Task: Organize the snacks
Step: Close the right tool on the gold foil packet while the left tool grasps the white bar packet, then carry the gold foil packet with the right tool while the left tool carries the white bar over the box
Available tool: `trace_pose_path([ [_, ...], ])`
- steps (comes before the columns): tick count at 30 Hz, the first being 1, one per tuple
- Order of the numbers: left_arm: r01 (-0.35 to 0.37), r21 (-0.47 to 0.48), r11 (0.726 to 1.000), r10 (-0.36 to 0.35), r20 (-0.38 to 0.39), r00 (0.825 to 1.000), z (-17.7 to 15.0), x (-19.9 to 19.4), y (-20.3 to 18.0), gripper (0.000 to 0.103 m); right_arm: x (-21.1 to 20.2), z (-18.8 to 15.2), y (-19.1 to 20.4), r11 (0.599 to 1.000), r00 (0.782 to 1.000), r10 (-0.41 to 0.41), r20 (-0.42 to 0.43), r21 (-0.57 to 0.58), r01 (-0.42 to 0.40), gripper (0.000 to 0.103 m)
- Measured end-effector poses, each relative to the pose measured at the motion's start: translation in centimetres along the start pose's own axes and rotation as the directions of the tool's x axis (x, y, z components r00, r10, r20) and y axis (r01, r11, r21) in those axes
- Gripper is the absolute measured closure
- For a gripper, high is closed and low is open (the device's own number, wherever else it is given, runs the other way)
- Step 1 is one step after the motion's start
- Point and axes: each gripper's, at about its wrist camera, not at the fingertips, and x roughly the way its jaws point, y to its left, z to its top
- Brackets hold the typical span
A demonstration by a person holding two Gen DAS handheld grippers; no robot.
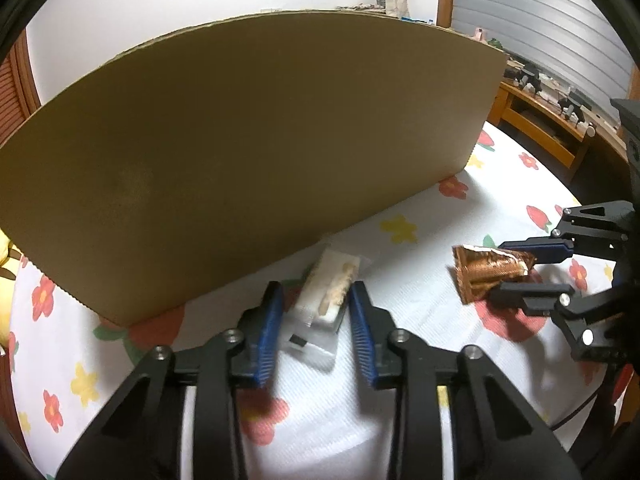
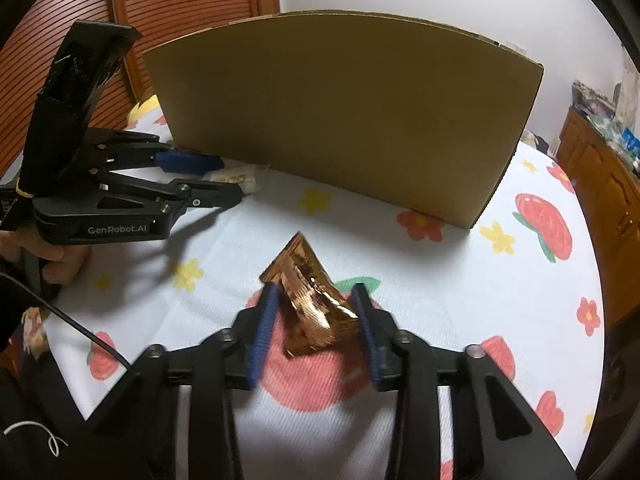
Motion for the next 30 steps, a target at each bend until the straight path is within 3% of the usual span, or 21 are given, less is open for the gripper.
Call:
trace_pose_path([
  [2,-0.002,0.004,1.0,0.002,0.001,1.0,-0.1,-0.1,-0.3,0.081,0.0,0.0,0.0,1.0,1.0,-0.001,0.002,0.0,0.001,0.077],
  [6,-0.013,-0.006,1.0,0.013,0.003,1.0,-0.4,-0.3,-0.8,0.083,-0.4,-0.1,0.4,1.0,1.0,0.002,0.012,0.002,-0.002,0.084],
  [17,-0.034,-0.013,0.999,0.035,0.097,0.995,-0.4,-5.6,-2.5,0.083,-5.3,-0.8,1.6,1.0,0.994,-0.03,0.109,0.011,0.029,0.085],
  [30,-0.05,-0.034,0.998,0.056,0.207,0.977,1.0,-11.6,-2.6,0.083,-11.6,0.4,2.3,0.998,0.969,-0.07,0.236,0.025,0.066,0.085],
])
